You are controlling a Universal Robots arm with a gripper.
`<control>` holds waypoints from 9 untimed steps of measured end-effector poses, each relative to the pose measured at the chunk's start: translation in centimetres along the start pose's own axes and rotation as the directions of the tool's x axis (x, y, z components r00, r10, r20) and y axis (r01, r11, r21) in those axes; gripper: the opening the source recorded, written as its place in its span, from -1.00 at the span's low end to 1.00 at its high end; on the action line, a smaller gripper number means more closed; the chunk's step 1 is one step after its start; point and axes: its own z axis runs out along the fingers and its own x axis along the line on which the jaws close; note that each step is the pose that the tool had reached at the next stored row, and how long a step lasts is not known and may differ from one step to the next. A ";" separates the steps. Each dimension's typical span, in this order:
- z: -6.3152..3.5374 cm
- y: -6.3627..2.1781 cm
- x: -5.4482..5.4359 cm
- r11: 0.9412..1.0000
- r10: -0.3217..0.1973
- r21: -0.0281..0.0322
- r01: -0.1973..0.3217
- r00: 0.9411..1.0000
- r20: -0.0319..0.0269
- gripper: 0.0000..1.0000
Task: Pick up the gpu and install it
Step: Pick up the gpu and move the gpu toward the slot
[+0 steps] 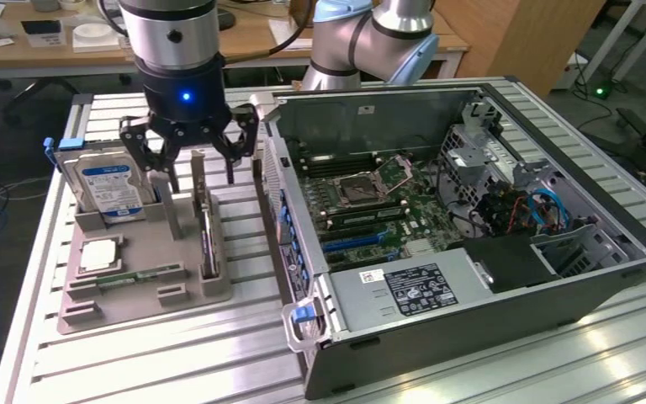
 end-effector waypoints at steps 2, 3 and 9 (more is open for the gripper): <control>0.15 -0.11 0.0 1.000 0.000 0.000 0.000 1.000 0.000 0.41; 0.23 -0.14 0.0 1.000 0.000 0.002 0.000 1.000 0.000 0.41; 1.08 -0.25 0.0 1.000 0.000 0.008 0.000 1.000 0.000 0.41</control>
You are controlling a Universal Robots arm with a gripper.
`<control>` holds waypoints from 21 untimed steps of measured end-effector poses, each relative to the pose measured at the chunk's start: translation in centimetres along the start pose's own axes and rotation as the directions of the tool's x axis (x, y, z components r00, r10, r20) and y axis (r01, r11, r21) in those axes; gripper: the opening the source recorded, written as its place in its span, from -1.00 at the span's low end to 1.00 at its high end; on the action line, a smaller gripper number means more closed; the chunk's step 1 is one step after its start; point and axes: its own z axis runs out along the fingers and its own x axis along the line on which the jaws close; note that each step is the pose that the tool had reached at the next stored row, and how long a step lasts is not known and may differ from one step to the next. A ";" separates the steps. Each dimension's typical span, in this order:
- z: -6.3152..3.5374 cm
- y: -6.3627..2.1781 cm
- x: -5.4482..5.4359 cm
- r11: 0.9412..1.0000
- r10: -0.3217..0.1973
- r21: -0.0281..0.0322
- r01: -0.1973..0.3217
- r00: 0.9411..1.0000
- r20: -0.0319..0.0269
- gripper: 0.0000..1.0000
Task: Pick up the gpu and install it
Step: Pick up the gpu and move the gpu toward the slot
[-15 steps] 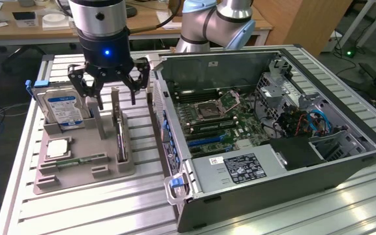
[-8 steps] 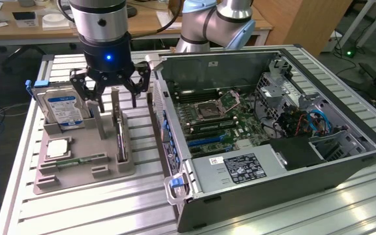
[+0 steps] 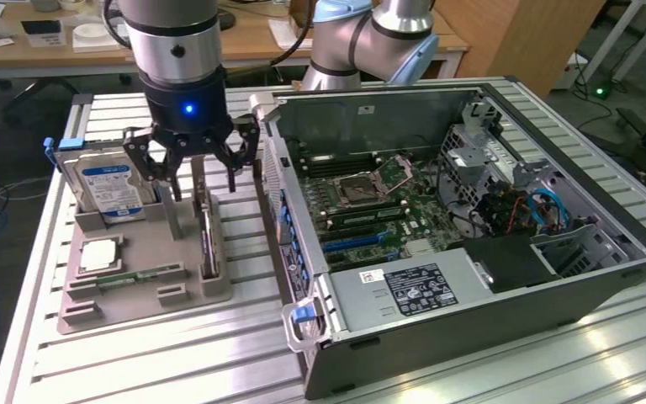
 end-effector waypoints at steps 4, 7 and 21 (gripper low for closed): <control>0.73 -0.02 0.2 1.000 0.009 0.003 -0.009 1.000 0.000 0.41; 1.21 -0.04 0.2 1.000 0.019 0.004 -0.019 1.000 0.001 0.41; 3.54 -0.16 0.3 1.000 0.024 0.005 -0.024 1.000 0.001 0.41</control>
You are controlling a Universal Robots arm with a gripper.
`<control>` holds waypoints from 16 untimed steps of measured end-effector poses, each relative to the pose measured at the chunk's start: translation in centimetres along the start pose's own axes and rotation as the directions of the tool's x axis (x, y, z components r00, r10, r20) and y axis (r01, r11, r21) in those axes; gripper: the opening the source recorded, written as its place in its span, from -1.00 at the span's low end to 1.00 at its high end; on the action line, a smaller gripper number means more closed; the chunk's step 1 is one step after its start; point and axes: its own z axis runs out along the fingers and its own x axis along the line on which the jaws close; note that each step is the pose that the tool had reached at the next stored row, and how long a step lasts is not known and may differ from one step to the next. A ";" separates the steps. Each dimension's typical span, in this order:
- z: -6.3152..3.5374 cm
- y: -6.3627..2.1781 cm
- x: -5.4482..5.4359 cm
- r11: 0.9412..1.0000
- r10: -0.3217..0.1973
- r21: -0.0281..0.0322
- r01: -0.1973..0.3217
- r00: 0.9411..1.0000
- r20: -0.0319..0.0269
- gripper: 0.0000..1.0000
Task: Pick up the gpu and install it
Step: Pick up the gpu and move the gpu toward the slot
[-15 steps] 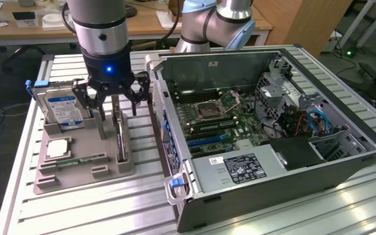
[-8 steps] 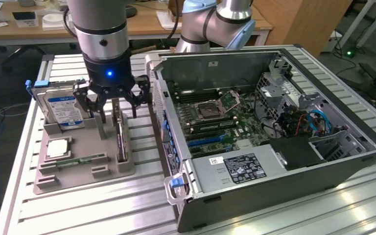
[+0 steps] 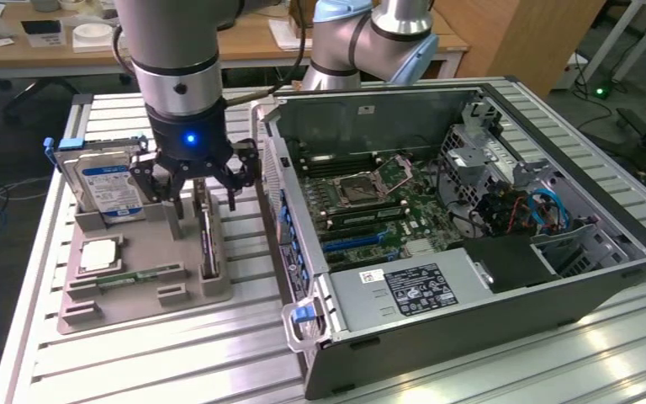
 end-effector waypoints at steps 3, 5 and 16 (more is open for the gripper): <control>0.55 -0.02 0.0 1.000 0.001 0.000 -0.001 1.000 0.000 0.41; 0.82 -0.02 0.0 1.000 0.001 0.000 -0.001 1.000 0.000 0.41; 2.20 -0.23 0.0 1.000 0.002 0.000 -0.002 1.000 0.000 0.41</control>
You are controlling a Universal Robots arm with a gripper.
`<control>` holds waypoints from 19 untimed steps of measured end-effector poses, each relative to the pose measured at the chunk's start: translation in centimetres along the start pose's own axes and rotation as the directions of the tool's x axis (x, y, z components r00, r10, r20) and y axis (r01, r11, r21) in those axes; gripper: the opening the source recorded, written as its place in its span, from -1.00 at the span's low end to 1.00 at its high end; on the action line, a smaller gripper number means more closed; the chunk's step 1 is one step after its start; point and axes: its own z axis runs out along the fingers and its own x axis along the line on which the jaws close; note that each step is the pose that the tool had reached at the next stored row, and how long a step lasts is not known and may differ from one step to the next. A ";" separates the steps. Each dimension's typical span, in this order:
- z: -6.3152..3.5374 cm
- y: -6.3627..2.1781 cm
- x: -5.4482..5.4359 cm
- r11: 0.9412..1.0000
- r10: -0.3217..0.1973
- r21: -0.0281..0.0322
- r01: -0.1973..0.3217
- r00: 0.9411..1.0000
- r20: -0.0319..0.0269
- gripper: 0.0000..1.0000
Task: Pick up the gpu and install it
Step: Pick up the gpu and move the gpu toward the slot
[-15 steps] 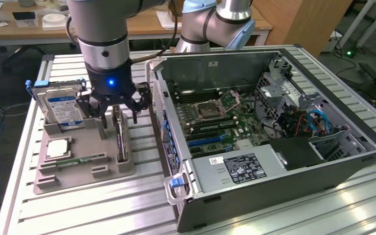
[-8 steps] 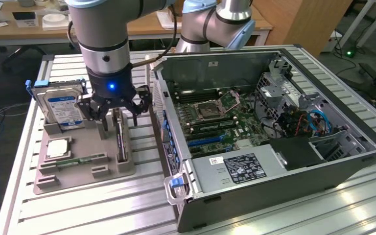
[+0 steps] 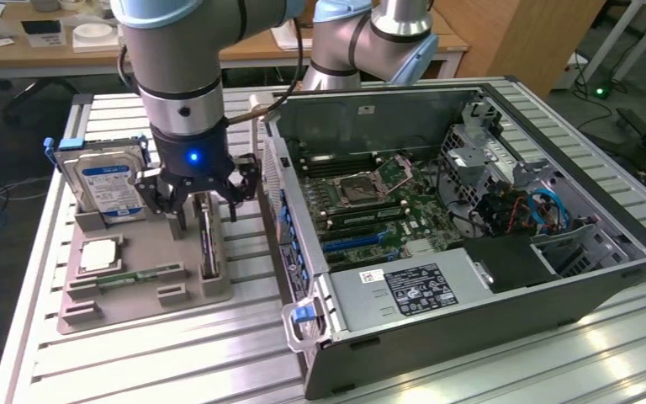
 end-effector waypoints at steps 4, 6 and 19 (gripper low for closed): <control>0.60 -0.03 0.0 1.000 0.000 0.001 0.000 1.000 0.000 0.41; 0.89 -0.04 0.0 1.000 0.000 0.002 0.000 1.000 0.000 0.41; 3.24 -0.10 0.4 1.000 0.003 0.003 -0.003 1.000 0.000 0.41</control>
